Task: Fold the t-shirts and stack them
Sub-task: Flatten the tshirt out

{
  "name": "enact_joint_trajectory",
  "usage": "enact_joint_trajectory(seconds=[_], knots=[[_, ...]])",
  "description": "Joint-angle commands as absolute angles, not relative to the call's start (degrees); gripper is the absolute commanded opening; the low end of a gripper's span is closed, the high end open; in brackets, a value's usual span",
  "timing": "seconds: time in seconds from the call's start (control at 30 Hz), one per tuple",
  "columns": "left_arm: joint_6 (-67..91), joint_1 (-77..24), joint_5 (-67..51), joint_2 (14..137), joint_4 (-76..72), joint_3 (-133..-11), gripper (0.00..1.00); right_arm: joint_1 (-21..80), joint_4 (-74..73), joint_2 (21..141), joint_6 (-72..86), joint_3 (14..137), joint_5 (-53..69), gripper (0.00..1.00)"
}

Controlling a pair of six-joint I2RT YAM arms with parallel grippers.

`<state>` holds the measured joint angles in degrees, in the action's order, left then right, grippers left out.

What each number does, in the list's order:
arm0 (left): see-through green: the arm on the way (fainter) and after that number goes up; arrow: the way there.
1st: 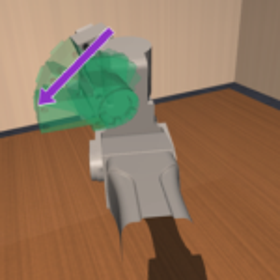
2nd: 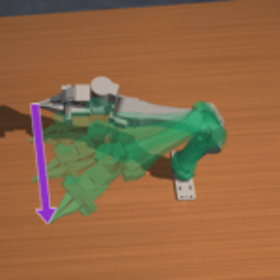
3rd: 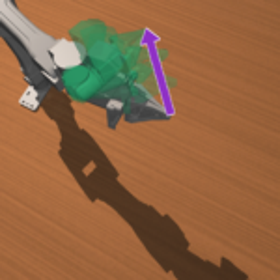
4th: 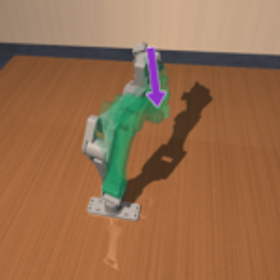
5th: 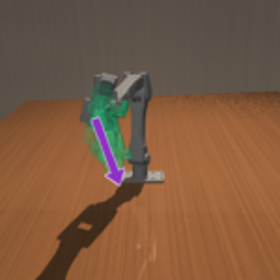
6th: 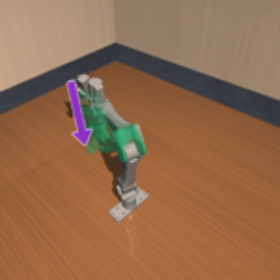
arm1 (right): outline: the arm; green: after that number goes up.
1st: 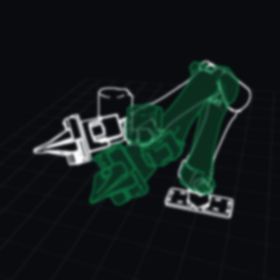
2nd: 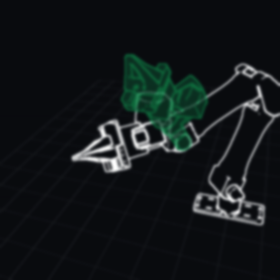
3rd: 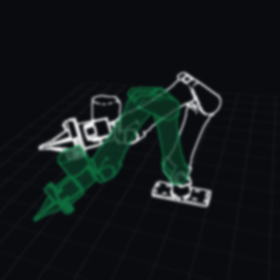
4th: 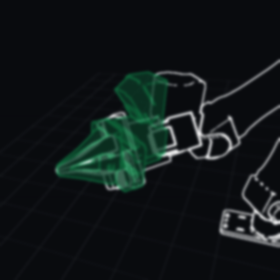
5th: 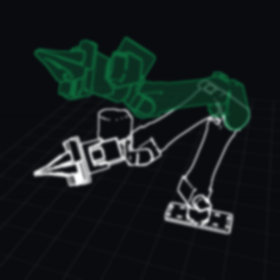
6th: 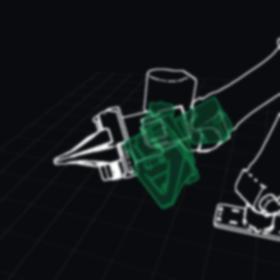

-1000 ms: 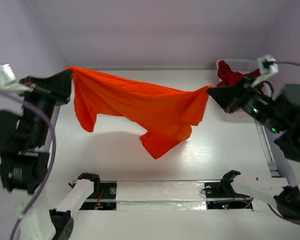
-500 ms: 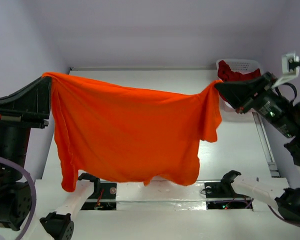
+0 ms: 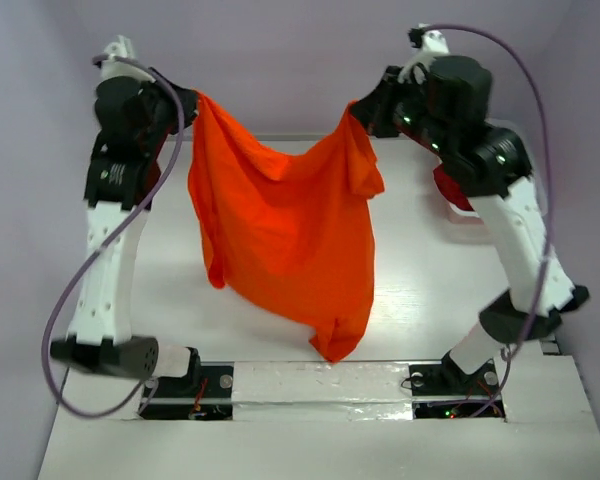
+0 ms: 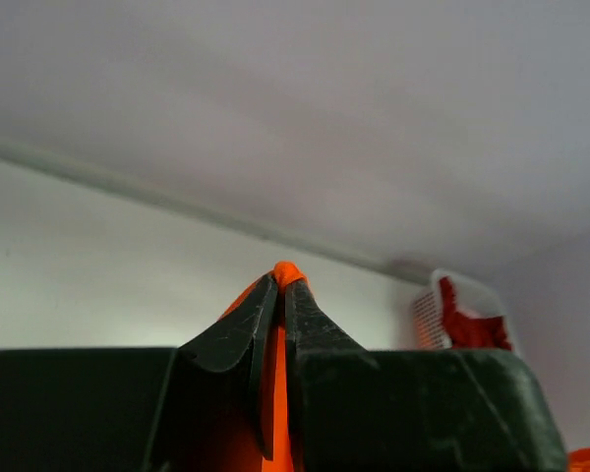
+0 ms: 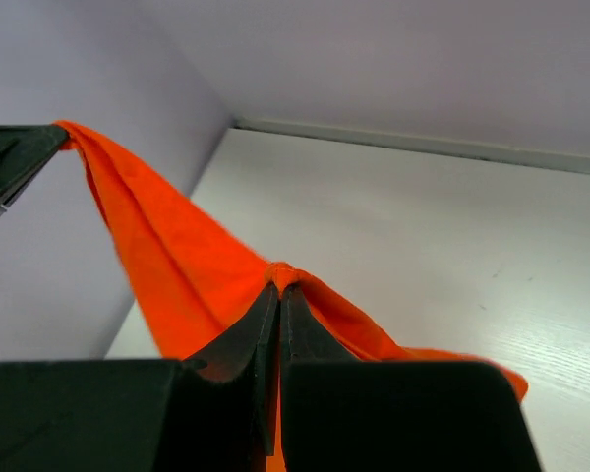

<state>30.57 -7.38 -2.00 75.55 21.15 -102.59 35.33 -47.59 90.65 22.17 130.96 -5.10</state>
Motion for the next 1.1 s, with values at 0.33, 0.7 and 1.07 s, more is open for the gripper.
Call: enact_joint_trajectory(seconds=[0.33,0.7,1.07], knots=[[31.4,-7.0,-2.6,75.5,19.7,-110.5,0.00,30.9,-46.2,93.3,22.1,136.8,-0.5,0.00],[33.0,-7.0,-9.4,53.7,21.3,-103.6,0.00,33.3,-40.9,73.7,23.4,117.4,4.1,0.00],[33.8,-7.0,-14.1,38.6,26.1,-104.6,0.00,34.4,-33.0,50.3,27.6,99.0,8.9,0.00]])
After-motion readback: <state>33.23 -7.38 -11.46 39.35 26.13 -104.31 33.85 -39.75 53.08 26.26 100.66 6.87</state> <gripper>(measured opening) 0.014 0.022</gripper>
